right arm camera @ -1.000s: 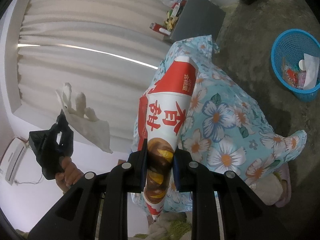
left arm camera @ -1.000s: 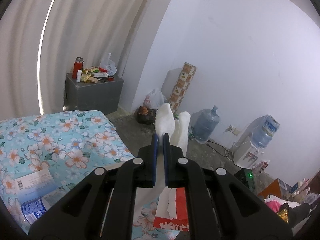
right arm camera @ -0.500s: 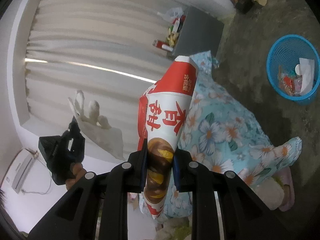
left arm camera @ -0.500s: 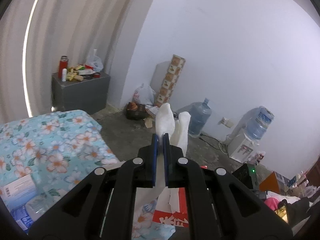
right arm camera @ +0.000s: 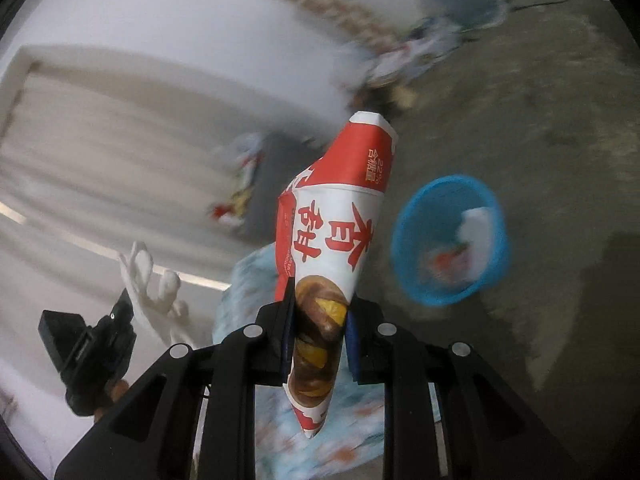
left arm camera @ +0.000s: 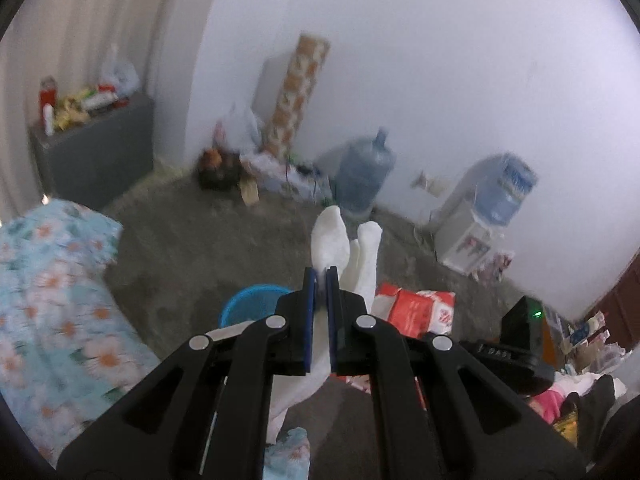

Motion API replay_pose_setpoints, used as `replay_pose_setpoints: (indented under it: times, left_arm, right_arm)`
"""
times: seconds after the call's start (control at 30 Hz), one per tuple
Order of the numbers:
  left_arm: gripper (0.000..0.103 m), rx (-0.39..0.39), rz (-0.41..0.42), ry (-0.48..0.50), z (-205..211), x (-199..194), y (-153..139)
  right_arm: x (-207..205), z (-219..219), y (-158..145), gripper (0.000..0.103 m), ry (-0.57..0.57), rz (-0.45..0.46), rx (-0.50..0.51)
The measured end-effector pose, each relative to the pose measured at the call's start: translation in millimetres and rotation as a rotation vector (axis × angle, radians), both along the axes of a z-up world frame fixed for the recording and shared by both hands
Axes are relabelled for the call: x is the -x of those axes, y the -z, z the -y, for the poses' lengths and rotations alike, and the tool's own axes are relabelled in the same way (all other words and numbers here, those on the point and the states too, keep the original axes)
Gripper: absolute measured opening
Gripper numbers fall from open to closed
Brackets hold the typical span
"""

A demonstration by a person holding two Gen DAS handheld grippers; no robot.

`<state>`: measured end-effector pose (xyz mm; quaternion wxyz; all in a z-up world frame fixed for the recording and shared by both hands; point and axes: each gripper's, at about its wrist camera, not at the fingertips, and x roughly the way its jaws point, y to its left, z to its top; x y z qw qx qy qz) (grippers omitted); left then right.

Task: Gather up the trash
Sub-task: 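Carry the tissue and snack bag over the blue wastebasket with both tools, then open both tools to drop the tissue and snack bag into the wastebasket, then move both tools back to the bed toward the Pepsi bottle and white box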

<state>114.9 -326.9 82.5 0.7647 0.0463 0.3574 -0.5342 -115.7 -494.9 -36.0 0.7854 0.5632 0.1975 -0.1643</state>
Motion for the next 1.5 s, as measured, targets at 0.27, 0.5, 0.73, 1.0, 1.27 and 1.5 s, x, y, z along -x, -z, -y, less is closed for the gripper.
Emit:
replay_pose_setpoints:
  times: [0.27,0.5,0.73,1.0,1.27,1.5]
  left_arm:
    - [0.004,-0.234,-0.131,0.013,106.5,-49.7,116.5]
    - [0.048,-0.393,-0.183,0.017,166.1,-82.8,196.0]
    - [0.058,-0.426,-0.221,-0.053,162.4,-100.9,221.1]
    - [0.063,-0.257,-0.16,-0.084,117.2,-89.6,143.5]
    - [0.075,-0.136,-0.078,-0.103,47.6,-56.5,55.1]
    - [0.083,-0.053,-0.01,-0.199,-78.7,-23.3,-5.5]
  right_arm:
    - [-47.1,41.7,71.2,0.021,0.011,-0.131,-0.084]
    - [-120.2,80.8,156.7,0.032,-0.043,-0.249,-0.165]
    - [-153.4,93.7,261.7,0.066,-0.021,-0.432,-0.313]
    - [-136.5,84.9,233.6,0.071,0.063,-0.269,-0.246]
    - [-114.4,68.8,202.4,0.071,0.05,-0.247,-0.211]
    - [-94.2,26.7,126.3,0.076,-0.041,-0.179,-0.095]
